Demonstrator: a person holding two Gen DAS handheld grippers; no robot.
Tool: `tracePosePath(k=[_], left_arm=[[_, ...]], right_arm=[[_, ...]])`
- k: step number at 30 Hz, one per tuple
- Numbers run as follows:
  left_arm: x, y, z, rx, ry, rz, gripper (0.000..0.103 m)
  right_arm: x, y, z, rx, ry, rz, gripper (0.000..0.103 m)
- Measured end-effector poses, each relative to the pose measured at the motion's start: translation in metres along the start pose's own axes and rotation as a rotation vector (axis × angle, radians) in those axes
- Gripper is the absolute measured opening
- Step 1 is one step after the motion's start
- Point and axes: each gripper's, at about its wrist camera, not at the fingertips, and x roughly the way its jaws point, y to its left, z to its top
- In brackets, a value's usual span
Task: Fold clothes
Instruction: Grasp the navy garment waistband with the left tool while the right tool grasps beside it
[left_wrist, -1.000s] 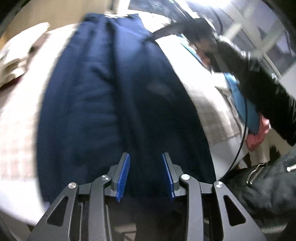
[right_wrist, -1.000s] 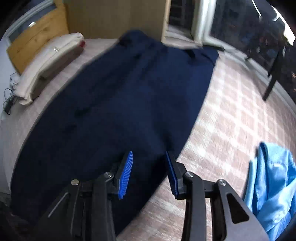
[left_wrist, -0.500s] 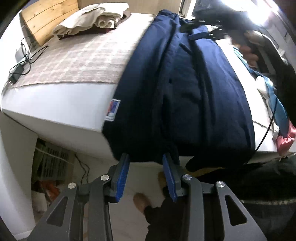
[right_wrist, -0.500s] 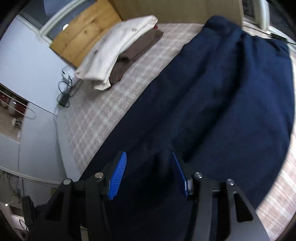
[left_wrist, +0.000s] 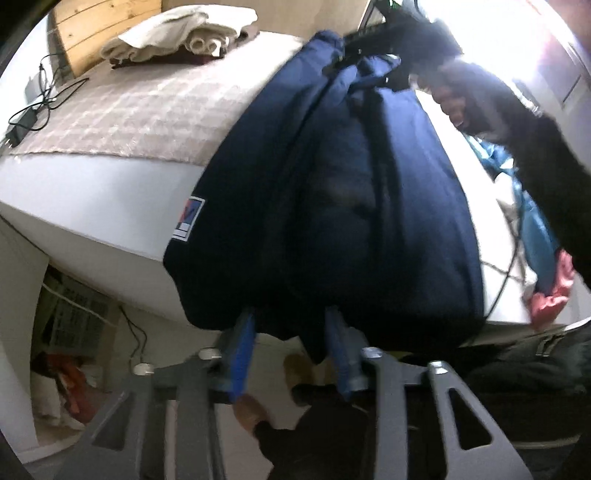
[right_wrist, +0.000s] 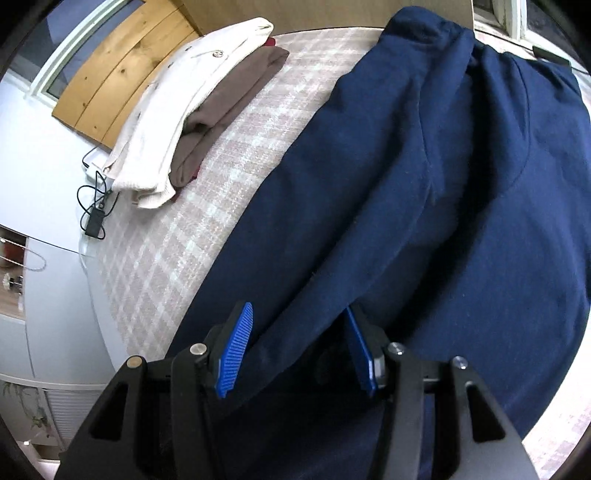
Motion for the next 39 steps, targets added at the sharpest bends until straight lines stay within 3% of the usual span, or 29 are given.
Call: tracePosePath(k=[1, 2, 3, 9, 12, 14, 15, 16, 18, 20, 23, 27, 31, 39], left_arm=[[0.003, -0.002, 0.000, 0.015, 0.000, -0.003, 0.006], [0.000, -0.005, 0.000, 0.035, -0.010, -0.007, 0.007], [-0.002, -0.008, -0.001, 0.055, -0.021, -0.010, 0.006], [-0.020, -0.027, -0.008, 0.154, -0.016, -0.049, 0.005], [-0.012, -0.042, -0.014, 0.200, 0.024, -0.074, 0.006], [-0.002, -0.051, -0.018, 0.223, 0.071, -0.080, 0.013], [0.005, -0.053, -0.021, 0.228, 0.109, -0.078, 0.026], [0.009, -0.055, -0.024, 0.231, 0.140, -0.076, 0.029], [-0.001, -0.053, -0.029, 0.227, 0.123, -0.082, 0.029], [-0.010, -0.040, -0.032, 0.196, 0.108, -0.066, 0.031], [-0.022, -0.008, -0.034, 0.117, 0.086, -0.018, 0.031], [-0.034, 0.038, -0.037, 0.024, 0.063, 0.030, 0.032], [-0.025, 0.070, -0.035, 0.029, 0.087, -0.022, 0.037], [0.005, 0.078, -0.015, 0.167, 0.136, -0.198, 0.045]], right_arm=[[0.000, 0.002, -0.001, -0.012, -0.002, -0.010, 0.030], [0.000, 0.004, -0.001, -0.025, 0.001, -0.016, 0.011], [-0.001, 0.005, -0.002, -0.040, 0.004, -0.023, 0.009], [-0.014, 0.014, -0.009, -0.131, 0.001, -0.126, 0.009], [-0.021, 0.016, -0.013, -0.188, -0.040, -0.227, 0.009], [-0.019, 0.018, -0.015, -0.222, -0.035, -0.251, 0.011], [-0.015, 0.019, -0.016, -0.233, -0.005, -0.263, 0.013], [-0.018, 0.019, -0.020, -0.239, 0.000, -0.277, 0.015], [-0.032, 0.020, -0.030, -0.246, -0.033, -0.293, 0.016], [-0.053, 0.028, -0.047, -0.277, -0.085, -0.236, 0.016], [-0.079, 0.057, -0.101, -0.359, -0.088, 0.012, 0.016], [-0.075, 0.079, -0.178, -0.378, 0.029, 0.201, 0.017], [-0.044, 0.095, -0.241, -0.343, 0.143, 0.203, 0.018], [-0.035, 0.098, -0.267, -0.146, 0.073, 0.052, 0.018]])
